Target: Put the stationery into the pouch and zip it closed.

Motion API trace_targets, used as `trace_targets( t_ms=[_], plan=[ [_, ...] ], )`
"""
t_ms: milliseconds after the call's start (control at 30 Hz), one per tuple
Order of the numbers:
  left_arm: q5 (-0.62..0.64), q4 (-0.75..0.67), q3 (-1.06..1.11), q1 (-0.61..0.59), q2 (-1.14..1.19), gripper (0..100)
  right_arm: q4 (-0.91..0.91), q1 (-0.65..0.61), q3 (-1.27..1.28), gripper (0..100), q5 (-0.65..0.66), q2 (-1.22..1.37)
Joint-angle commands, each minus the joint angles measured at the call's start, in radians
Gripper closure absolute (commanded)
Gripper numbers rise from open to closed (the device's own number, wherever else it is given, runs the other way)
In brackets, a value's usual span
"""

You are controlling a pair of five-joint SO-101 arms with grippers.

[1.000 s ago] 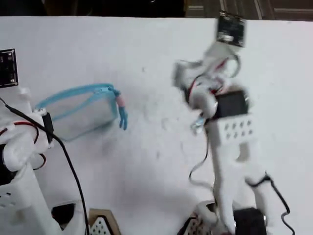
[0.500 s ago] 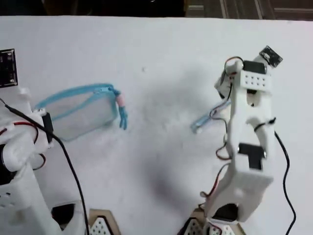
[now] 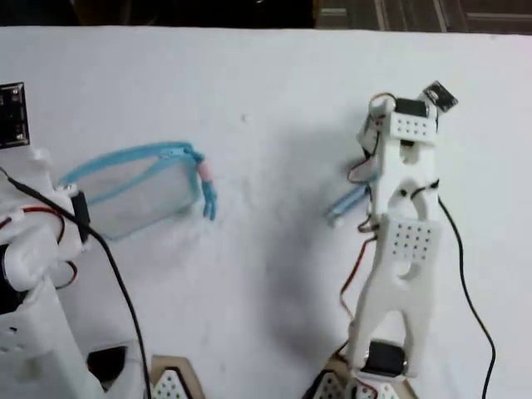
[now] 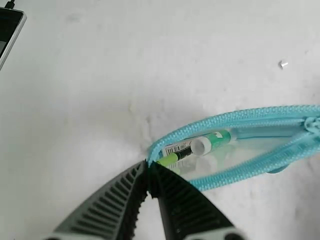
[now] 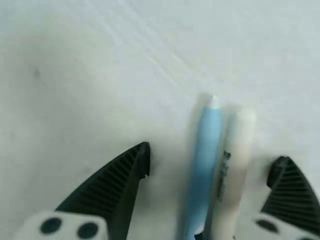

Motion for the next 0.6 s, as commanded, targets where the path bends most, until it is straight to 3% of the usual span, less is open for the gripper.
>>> trace_targets(
  t_ms=[0, 100, 200, 300, 567],
  plan=[
    [0.000, 0.008, 0.066, -0.002, 0.061, 98, 0.113, -0.001, -0.209, 81.2, 0.002, 0.088],
    [0.000, 0.008, 0.066, -0.002, 0.061, 98, 0.213, -0.002, -0.354, 99.1, 0.087, 0.143],
    [0.000, 0.006, 0.066, -0.002, 0.061, 98, 0.315, -0.002, -0.474, 95.3, 0.137, 0.168],
    [0.000, 0.006, 0.066, -0.002, 0.062, 98, 0.329, 0.007, -0.525, 98.2, 0.189, 0.162],
    [0.000, 0.006, 0.064, -0.002, 0.062, 98, 0.329, -0.012, -0.327, 98.2, 0.213, -0.048]
  ],
)
